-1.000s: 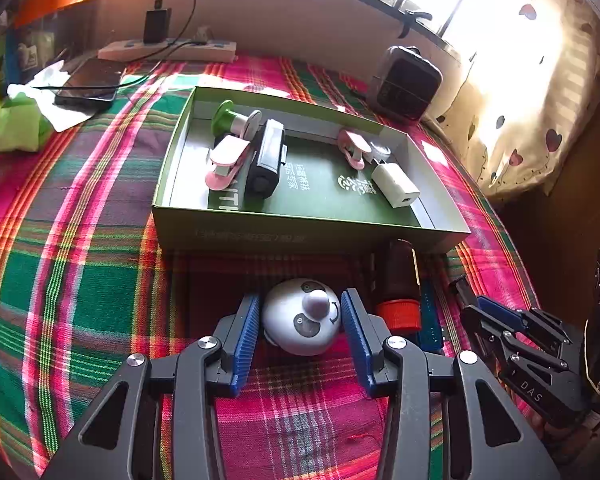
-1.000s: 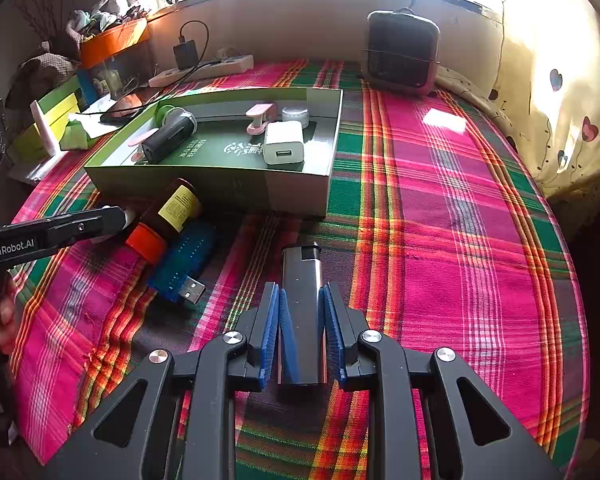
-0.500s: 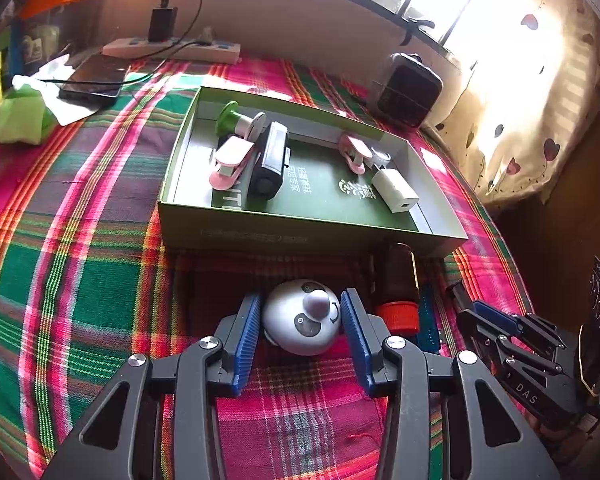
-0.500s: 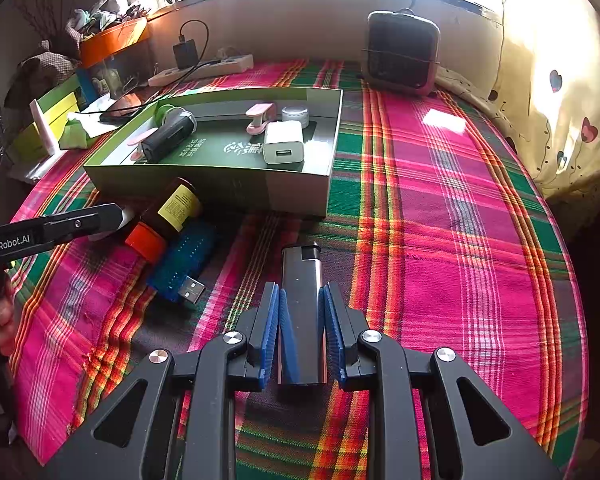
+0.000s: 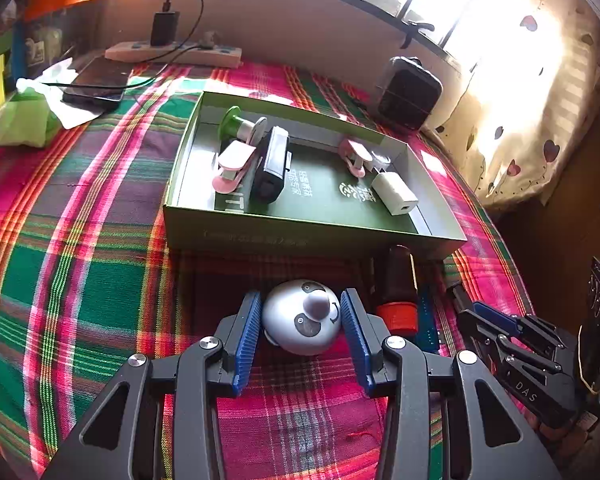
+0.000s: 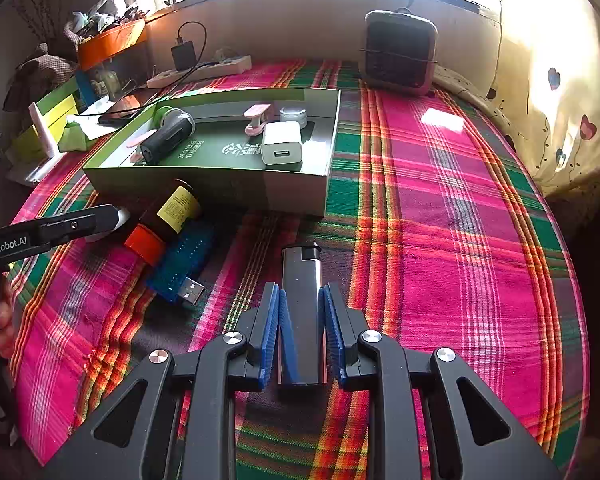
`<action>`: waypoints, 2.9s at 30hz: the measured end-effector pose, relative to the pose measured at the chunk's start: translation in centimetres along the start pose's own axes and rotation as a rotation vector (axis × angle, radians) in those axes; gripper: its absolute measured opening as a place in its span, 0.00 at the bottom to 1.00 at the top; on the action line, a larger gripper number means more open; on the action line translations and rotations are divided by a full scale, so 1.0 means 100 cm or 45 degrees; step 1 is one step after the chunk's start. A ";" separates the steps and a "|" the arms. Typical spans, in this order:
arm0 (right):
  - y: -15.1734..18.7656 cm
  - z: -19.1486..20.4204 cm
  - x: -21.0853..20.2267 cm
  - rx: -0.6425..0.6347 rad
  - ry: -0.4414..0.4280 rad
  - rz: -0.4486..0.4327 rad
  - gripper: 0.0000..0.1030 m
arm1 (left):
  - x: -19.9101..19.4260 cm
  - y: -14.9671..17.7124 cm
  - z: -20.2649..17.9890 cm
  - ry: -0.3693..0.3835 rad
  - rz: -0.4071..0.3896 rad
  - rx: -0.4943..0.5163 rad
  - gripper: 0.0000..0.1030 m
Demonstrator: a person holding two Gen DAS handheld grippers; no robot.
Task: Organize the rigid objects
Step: 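Carry the white toy in the left tool and lighter in the right tool into the box, then lower and open the left tool on the toy while the right tool releases the lighter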
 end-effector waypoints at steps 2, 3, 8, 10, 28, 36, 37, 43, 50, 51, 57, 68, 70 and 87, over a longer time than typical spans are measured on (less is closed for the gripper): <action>0.000 -0.001 0.000 0.009 -0.001 -0.001 0.24 | -0.001 0.000 0.000 0.000 0.000 -0.001 0.39; 0.000 -0.002 -0.001 0.013 -0.002 -0.002 0.24 | -0.001 0.000 0.000 0.000 0.000 0.000 0.39; 0.001 0.000 -0.003 0.013 -0.013 -0.010 0.24 | -0.007 -0.002 -0.003 0.000 -0.013 0.009 0.39; 0.001 0.001 -0.004 0.009 -0.017 -0.009 0.23 | -0.010 -0.004 -0.004 0.002 -0.019 0.014 0.39; -0.026 0.006 -0.025 -0.006 -0.046 -0.081 0.23 | -0.031 -0.027 -0.008 0.033 -0.076 0.041 0.39; -0.048 0.009 -0.024 -0.016 -0.064 -0.100 0.23 | -0.030 -0.045 0.004 -0.001 -0.091 0.040 0.39; -0.050 0.009 -0.023 -0.014 -0.069 -0.101 0.23 | -0.030 -0.047 0.005 -0.002 -0.094 0.045 0.39; -0.071 0.011 -0.016 -0.006 -0.095 -0.105 0.23 | -0.029 -0.063 0.009 -0.025 -0.117 0.056 0.39; -0.096 0.009 -0.002 -0.002 -0.085 -0.104 0.23 | -0.018 -0.075 0.020 -0.060 -0.110 0.042 0.39; -0.099 0.007 0.001 0.003 -0.079 -0.102 0.24 | -0.016 -0.076 0.021 -0.065 -0.109 0.041 0.39; -0.113 0.007 0.016 0.019 -0.091 -0.084 0.23 | -0.003 -0.079 0.024 -0.073 -0.093 0.041 0.39; -0.132 0.008 0.046 0.021 -0.068 -0.043 0.24 | 0.008 -0.079 0.029 -0.087 -0.085 0.034 0.39; -0.135 0.006 0.049 0.021 -0.057 -0.041 0.24 | 0.009 -0.080 0.029 -0.087 -0.082 0.037 0.39; -0.145 -0.002 0.064 0.049 -0.045 -0.032 0.24 | 0.016 -0.078 0.031 -0.102 -0.068 0.045 0.35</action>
Point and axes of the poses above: each gripper's, at about its wrist camera, not at the fingertips, and x roughly the way its jaws point, z to its left, y to its underside, the point moved 8 cm from there along x, roughly the way its jaws point, and after that the axes turned 6 degrees about z, right-handed, at the moved point
